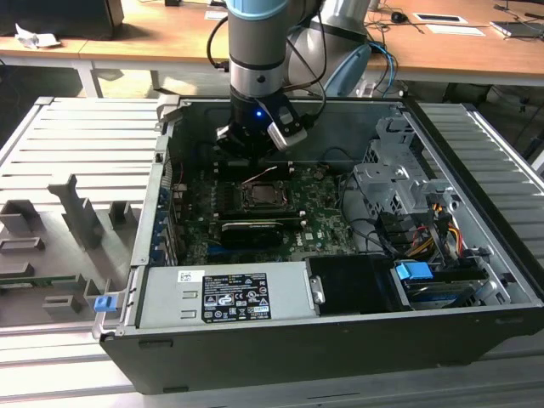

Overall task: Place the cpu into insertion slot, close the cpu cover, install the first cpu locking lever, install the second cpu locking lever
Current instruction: 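Install the first cpu locking lever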

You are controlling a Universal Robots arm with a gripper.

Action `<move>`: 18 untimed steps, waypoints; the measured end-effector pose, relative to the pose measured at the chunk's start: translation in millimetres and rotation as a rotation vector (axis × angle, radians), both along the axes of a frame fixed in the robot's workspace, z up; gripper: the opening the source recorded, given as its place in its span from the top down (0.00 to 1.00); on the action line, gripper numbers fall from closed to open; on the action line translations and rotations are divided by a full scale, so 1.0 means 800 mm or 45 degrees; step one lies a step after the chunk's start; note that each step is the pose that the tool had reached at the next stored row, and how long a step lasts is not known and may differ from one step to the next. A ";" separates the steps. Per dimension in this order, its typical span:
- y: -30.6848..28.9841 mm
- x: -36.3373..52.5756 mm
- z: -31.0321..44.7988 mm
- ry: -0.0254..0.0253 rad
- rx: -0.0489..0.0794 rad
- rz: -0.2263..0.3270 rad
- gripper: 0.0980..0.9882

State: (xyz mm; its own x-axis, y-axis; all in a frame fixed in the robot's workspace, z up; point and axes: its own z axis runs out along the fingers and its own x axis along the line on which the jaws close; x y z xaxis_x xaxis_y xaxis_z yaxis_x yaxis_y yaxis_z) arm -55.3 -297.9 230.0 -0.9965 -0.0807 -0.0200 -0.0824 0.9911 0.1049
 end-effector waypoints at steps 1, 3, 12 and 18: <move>0.0000 0.000 -0.0002 -0.0001 0.000 0.000 0.99; 0.0000 0.000 -0.0005 -0.0001 0.000 0.000 0.99; 0.0002 0.002 -0.0030 -0.0002 0.000 0.013 0.99; 0.0100 0.028 -0.0094 -0.0001 -0.001 0.014 0.99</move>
State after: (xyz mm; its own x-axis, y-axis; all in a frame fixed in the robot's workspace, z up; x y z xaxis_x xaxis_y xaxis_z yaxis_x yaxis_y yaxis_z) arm -33.0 -289.9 222.6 -0.9956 -0.0917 -0.0201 -0.0933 0.9902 0.1042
